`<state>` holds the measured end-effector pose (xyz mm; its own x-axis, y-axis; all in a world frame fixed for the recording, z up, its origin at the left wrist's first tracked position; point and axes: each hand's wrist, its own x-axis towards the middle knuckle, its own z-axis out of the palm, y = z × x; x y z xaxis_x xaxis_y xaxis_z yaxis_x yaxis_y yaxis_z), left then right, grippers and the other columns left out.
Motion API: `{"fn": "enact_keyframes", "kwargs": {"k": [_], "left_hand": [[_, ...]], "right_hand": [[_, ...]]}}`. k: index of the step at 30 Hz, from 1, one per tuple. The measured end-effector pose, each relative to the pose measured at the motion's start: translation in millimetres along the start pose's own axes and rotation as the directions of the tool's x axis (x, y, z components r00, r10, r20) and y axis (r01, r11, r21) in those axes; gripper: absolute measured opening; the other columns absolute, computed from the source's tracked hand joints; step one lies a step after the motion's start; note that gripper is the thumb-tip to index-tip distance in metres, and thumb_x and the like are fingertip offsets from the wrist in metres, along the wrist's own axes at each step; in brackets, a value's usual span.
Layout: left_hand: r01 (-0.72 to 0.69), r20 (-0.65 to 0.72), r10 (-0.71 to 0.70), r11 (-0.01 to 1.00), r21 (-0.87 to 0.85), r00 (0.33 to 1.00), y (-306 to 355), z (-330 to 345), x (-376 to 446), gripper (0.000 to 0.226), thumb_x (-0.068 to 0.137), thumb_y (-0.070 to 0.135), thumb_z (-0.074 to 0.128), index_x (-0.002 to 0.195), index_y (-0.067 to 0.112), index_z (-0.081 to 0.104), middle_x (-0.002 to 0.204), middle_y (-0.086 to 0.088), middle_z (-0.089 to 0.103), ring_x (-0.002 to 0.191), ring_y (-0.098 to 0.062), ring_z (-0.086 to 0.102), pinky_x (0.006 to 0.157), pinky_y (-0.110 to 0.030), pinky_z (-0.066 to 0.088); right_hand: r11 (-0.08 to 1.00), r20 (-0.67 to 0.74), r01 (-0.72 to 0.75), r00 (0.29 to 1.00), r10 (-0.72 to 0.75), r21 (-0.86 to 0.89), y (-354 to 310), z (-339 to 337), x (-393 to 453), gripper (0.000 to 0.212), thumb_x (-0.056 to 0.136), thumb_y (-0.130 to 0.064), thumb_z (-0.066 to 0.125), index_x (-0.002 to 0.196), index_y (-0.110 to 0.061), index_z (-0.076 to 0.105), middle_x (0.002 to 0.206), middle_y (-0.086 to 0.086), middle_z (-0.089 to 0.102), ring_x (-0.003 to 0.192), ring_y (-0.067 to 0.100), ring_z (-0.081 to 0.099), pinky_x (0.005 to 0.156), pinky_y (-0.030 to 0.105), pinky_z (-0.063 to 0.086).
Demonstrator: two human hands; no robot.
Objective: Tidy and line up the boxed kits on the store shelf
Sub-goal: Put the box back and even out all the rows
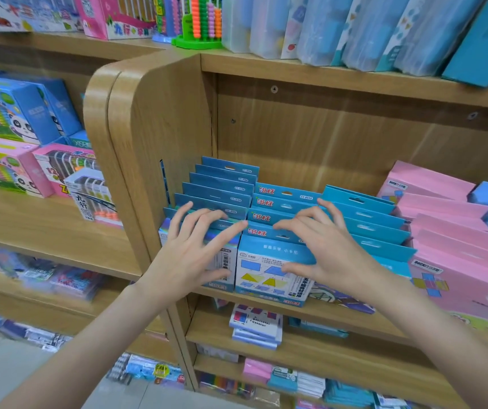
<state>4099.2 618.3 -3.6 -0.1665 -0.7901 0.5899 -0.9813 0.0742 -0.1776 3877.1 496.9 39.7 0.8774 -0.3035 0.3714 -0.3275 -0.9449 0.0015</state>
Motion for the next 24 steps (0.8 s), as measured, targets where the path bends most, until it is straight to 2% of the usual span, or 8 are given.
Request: {"fn": "enact_keyframes", "kwargs": {"k": [5,8,13,17,19,21,24], "left_hand": [[-0.008,-0.001,0.008,1.0,0.003,1.0,0,-1,1,0.096,0.056,0.05,0.081,0.135,0.02,0.035,0.13,-0.01,0.037,0.119,-0.029,0.036,0.108,-0.047,0.013],[-0.001,-0.003,0.001,1.0,-0.004,1.0,-1,0,0,0.095,0.057,0.05,0.08,0.135,0.02,0.035,0.13,-0.01,0.037,0.12,-0.029,0.036,0.108,-0.047,0.014],[0.002,-0.017,-0.002,1.0,-0.013,1.0,-2,2,-1,0.092,0.06,0.051,0.078,0.134,0.019,0.035,0.128,-0.01,0.037,0.119,-0.029,0.036,0.107,-0.046,0.015],[0.008,-0.009,-0.008,1.0,-0.029,1.0,-1,2,-1,0.092,0.062,0.051,0.076,0.136,0.018,0.033,0.131,-0.011,0.036,0.123,-0.029,0.035,0.108,-0.047,0.014],[0.018,0.005,-0.018,0.999,-0.051,1.0,1,1,-4,0.087,0.07,0.056,0.069,0.138,0.017,0.031,0.135,-0.011,0.034,0.127,-0.029,0.032,0.11,-0.046,0.012],[0.036,0.019,-0.035,0.996,-0.079,0.999,6,-2,-4,0.079,0.079,0.062,0.051,0.14,0.016,0.029,0.139,-0.01,0.032,0.131,-0.028,0.029,0.112,-0.044,0.008],[0.059,0.022,-0.056,0.992,-0.115,0.998,17,-6,1,0.078,0.081,0.064,0.041,0.141,0.015,0.028,0.143,-0.011,0.03,0.135,-0.027,0.026,0.113,-0.046,0.006]], "right_hand": [[1.0,0.016,0.0,1.0,0.0,0.011,0,1,0,0.062,0.071,-0.048,0.071,0.12,-0.029,0.039,0.106,-0.005,0.055,0.109,0.009,0.035,0.107,0.033,0.005],[1.0,-0.013,0.014,1.0,-0.014,0.02,3,0,1,0.056,0.072,-0.048,0.069,0.118,-0.026,0.046,0.101,-0.004,0.052,0.103,0.009,0.035,0.106,0.03,0.008],[0.996,-0.035,0.012,0.999,-0.009,0.086,5,-2,2,0.051,0.078,-0.056,0.047,0.117,-0.023,0.055,0.098,-0.004,0.053,0.1,0.008,0.037,0.106,0.027,0.008],[0.997,-0.013,-0.007,1.0,0.008,0.079,3,0,0,0.053,0.08,-0.057,0.044,0.121,-0.024,0.048,0.106,-0.004,0.051,0.106,0.01,0.035,0.103,0.035,0.022],[0.997,-0.012,-0.026,1.0,0.027,0.078,3,1,-5,0.056,0.079,-0.059,0.045,0.124,-0.025,0.045,0.112,-0.003,0.049,0.109,0.011,0.035,0.1,0.035,0.025],[0.992,-0.032,-0.078,0.996,0.082,0.099,6,-3,-12,0.063,0.078,-0.062,0.047,0.128,-0.024,0.044,0.116,-0.002,0.049,0.111,0.011,0.035,0.1,0.036,0.027],[0.963,-0.08,-0.19,0.975,0.208,0.192,19,-19,-29,0.065,0.077,-0.065,0.047,0.124,-0.02,0.053,0.116,-0.004,0.05,0.113,0.007,0.035,0.1,0.036,0.028]]}}
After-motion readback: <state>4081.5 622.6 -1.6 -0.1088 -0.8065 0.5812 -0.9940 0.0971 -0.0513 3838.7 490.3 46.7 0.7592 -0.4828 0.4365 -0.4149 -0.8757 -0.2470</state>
